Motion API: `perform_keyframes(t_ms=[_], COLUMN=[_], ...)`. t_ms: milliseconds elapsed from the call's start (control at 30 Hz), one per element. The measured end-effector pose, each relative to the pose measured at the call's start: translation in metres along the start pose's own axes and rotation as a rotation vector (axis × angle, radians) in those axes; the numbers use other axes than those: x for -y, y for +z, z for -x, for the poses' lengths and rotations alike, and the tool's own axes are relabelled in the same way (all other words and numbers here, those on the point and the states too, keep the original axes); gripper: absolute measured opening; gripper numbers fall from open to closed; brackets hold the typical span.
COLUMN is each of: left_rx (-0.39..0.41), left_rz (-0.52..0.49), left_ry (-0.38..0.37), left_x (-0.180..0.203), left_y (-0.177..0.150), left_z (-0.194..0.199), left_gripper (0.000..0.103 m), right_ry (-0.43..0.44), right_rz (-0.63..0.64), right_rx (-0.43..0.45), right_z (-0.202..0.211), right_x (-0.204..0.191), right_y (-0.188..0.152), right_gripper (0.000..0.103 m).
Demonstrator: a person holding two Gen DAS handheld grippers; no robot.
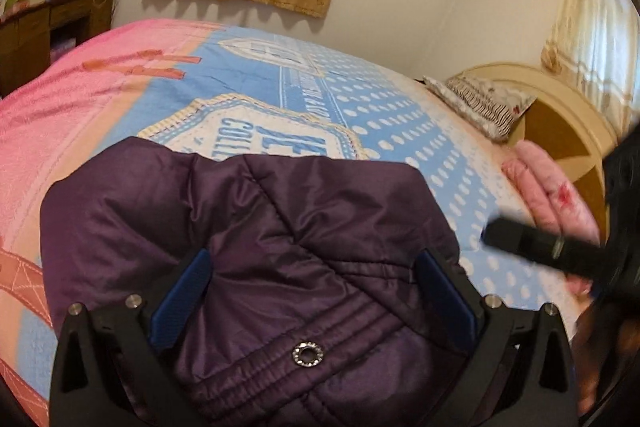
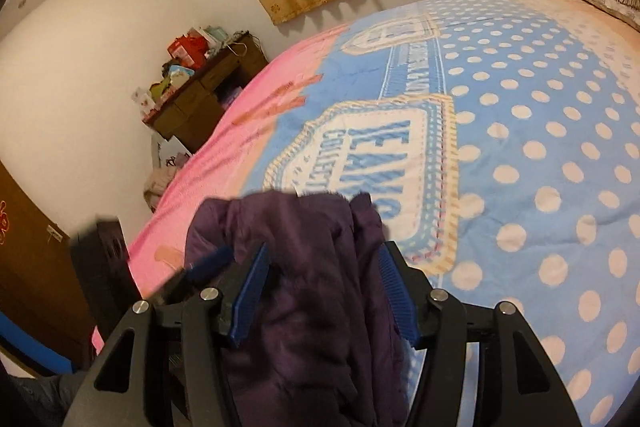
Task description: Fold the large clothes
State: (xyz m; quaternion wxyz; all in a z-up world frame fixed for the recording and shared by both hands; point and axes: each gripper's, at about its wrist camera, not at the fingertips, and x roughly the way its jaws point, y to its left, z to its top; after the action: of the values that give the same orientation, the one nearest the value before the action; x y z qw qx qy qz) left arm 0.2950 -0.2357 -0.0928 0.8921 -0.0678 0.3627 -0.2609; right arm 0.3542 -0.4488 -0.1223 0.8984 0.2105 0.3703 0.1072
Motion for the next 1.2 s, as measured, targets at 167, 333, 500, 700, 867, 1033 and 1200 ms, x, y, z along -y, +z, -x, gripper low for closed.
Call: perform_keyframes(t_ms=[167, 333, 500, 700, 867, 1033, 1200], left_rx=[-0.046, -0.032, -0.007, 0.08, 0.149, 0.0, -0.14], left_rz=[-0.051, -0.023, -0.042, -0.109, -0.134, 0.086, 0.334], left_ry=[0.023, -0.009, 0.016, 0.064, 0.086, -0.077, -0.218], left_x=[0.013, 0.006, 0.013, 0.018, -0.011, -0.091, -0.134], left_y=[-0.001, -0.001, 0.0, -0.002, -0.011, -0.029, -0.053], left_z=[-0.01, 0.003, 0.011, 0.053, 0.095, 0.084, 0.046], left_gripper=[0.103, 0.103, 0.103, 0.103, 0.103, 0.103, 0.103], right_ry=[0.023, 0.065, 0.109, 0.044, -0.014, -0.076, 0.008], right_rz=[-0.031, -0.073, -0.053, -0.053, 0.003, 0.009, -0.072], right_rx=[-0.011, -0.026, -0.098, -0.179, -0.237, -0.23, -0.251], right_z=[-0.014, -0.022, -0.034, -0.053, -0.066, -0.077, -0.093], right_x=[-0.002, 0.0, -0.009, -0.002, -0.007, 0.007, 0.03], right_y=[0.017, 0.017, 0.012, 0.005, -0.005, -0.017, -0.029], right_gripper=[0.058, 0.058, 0.058, 0.058, 0.058, 0.088, 0.091])
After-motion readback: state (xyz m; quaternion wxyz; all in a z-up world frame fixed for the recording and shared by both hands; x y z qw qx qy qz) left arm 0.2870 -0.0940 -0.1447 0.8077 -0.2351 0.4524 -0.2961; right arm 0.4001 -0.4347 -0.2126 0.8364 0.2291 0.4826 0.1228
